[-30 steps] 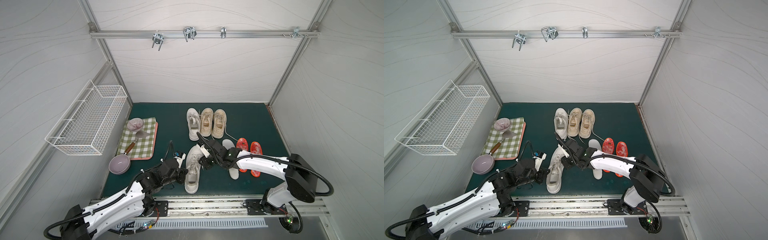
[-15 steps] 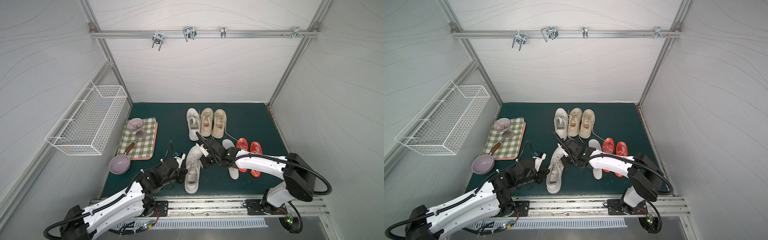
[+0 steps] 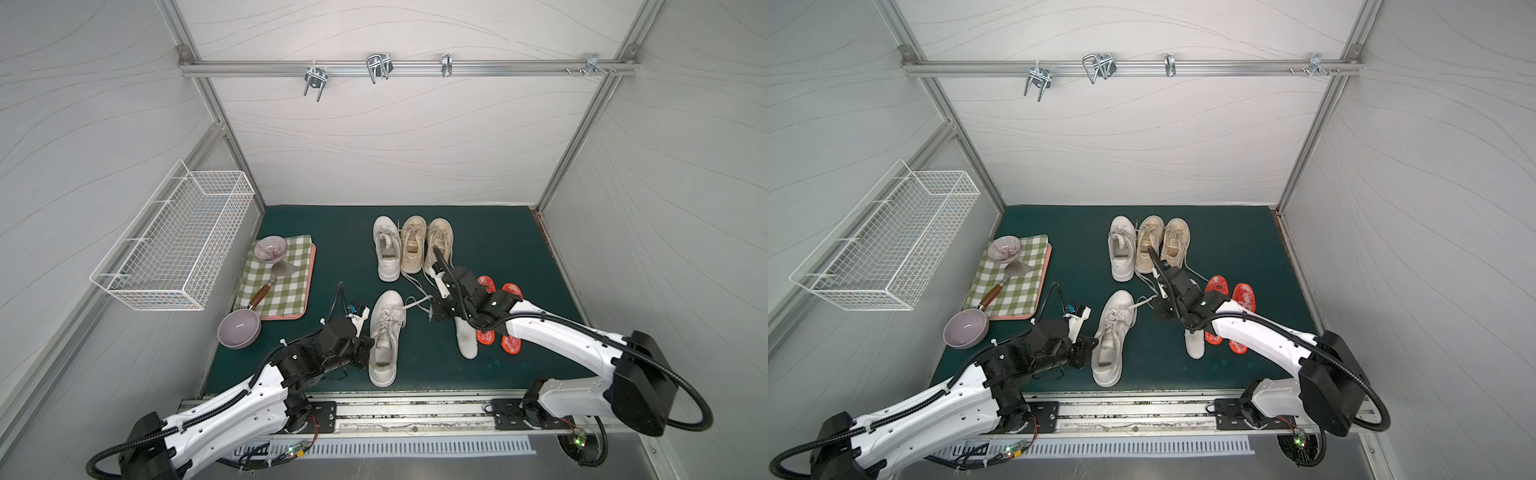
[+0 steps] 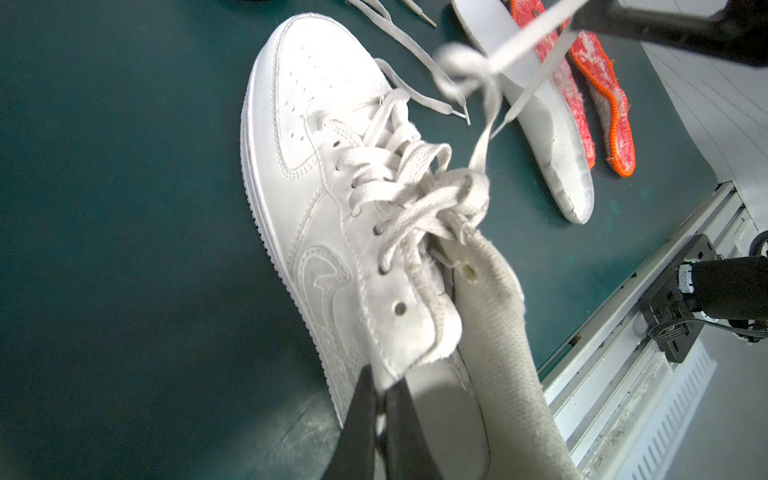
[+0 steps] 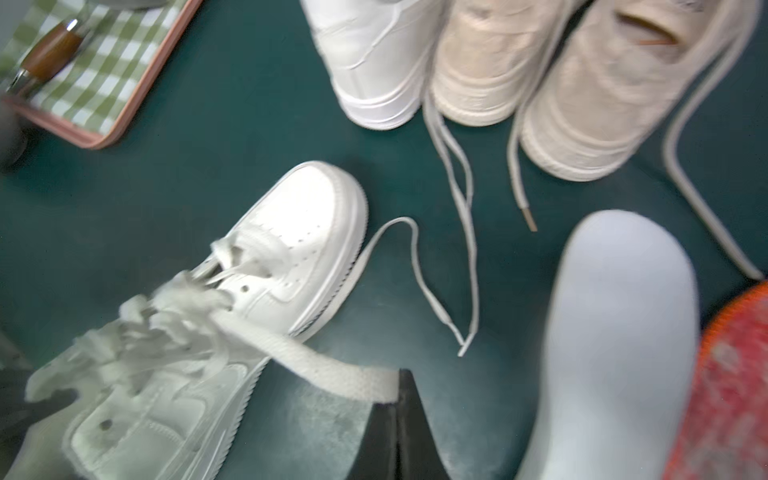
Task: Remove the insole from the shoe
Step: Untie the shoelace on the shoe.
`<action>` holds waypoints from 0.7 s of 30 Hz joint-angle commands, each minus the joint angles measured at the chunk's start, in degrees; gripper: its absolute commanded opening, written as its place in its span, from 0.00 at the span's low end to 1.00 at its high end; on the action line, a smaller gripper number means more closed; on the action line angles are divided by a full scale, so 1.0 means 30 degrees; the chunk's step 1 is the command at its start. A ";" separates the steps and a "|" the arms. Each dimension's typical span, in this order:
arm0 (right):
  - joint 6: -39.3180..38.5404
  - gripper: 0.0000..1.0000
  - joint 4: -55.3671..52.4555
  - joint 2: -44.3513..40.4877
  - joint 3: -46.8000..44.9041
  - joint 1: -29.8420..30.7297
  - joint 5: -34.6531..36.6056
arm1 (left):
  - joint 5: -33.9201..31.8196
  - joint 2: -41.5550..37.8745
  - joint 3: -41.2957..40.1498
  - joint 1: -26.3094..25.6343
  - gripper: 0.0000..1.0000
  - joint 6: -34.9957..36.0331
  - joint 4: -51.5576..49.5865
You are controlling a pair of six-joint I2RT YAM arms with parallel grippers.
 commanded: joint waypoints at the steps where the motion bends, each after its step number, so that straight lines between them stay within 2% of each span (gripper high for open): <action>1: 0.0067 0.00 -0.1061 -0.0674 -0.0017 -0.0433 -0.0161 | -0.0517 -0.0401 0.0431 -0.0006 0.00 0.0027 0.1038; 8: 0.0869 0.00 -0.2115 -0.0788 0.0593 -0.1831 -0.0112 | -0.0627 -0.0477 0.0401 0.0006 0.00 -0.0134 0.1020; 12: 0.0702 0.01 -0.2256 -0.0490 0.0843 -0.1712 -0.0240 | -0.0609 -0.0668 0.0431 0.0006 0.00 -0.0207 0.1023; 13: 0.0620 0.08 -0.2240 -0.0467 0.0859 -0.1569 -0.0255 | -0.0579 -0.0674 0.0445 0.0004 0.00 -0.0233 0.1051; 16: 0.0198 0.42 -0.2372 -0.0631 0.0992 -0.0653 0.0286 | -0.0387 -0.0660 0.0430 0.0005 0.00 -0.0288 0.1328; 18: -0.0146 0.56 -0.2819 -0.0760 0.1470 0.0179 0.0929 | -0.0258 -0.0538 0.0473 0.0001 0.00 -0.0288 0.1506; 21: -0.0811 0.66 -0.3424 -0.0734 0.2402 0.1796 0.1433 | 0.0080 -0.0346 0.0520 0.0000 0.00 -0.0380 0.1858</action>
